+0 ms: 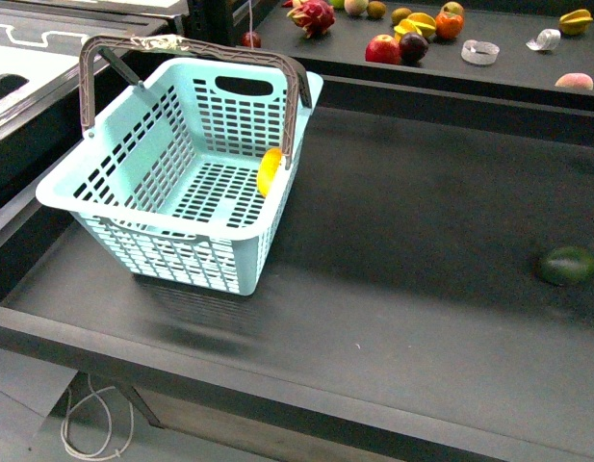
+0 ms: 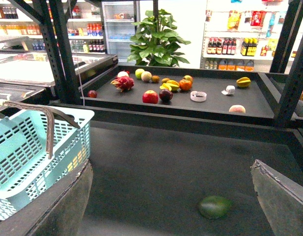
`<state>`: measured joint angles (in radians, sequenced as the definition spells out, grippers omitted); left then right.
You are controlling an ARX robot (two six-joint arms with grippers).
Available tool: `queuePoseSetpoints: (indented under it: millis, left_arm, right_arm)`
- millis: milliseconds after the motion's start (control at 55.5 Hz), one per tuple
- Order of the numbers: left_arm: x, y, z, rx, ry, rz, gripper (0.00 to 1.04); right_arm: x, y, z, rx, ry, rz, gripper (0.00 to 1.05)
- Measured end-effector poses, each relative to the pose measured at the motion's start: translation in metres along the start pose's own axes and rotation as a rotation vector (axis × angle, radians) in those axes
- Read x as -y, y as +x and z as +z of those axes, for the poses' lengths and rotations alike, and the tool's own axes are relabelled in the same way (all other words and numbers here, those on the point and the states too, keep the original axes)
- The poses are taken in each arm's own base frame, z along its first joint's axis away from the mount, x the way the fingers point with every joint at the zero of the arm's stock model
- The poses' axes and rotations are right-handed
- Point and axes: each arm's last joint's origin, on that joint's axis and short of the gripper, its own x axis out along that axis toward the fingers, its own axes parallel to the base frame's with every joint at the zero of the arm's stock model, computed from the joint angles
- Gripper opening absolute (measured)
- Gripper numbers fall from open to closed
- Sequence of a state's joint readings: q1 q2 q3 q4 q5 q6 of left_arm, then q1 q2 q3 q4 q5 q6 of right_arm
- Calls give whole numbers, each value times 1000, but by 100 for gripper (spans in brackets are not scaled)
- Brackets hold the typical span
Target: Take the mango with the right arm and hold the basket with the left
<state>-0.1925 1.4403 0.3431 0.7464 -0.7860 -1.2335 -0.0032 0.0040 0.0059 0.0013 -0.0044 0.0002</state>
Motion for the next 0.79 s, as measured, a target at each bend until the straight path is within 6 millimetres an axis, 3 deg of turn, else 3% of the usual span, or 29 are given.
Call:
queuePoseSetpoints:
  millis: [54, 90, 162, 270, 360, 504, 792]
  left_arm:
    - [0, 0, 0, -1, 2, 0, 97]
    - [-4, 3, 0, -90, 62, -71, 92]
    - [-14, -3, 6, -257, 310, -381, 75]
    - [-11, -17, 19, -206, 705, -645, 56]
    - [-17, -26, 28, -142, 894, -674, 38]
    - [-22, -37, 49, -108, 988, -682, 3]
    - [-34, -58, 61, -99, 1012, -686, 2]
  right_arm:
    - [0, 0, 0, 0, 0, 0, 96]
    - [0, 0, 0, 0, 0, 0, 96]
    - [0, 0, 0, 0, 0, 0, 96]
    - [0, 0, 0, 0, 0, 0, 96]
    - [0, 0, 0, 0, 0, 0, 96]
    - [0, 0, 0, 0, 0, 0, 96]
    - [0, 0, 0, -1, 0, 0, 96]
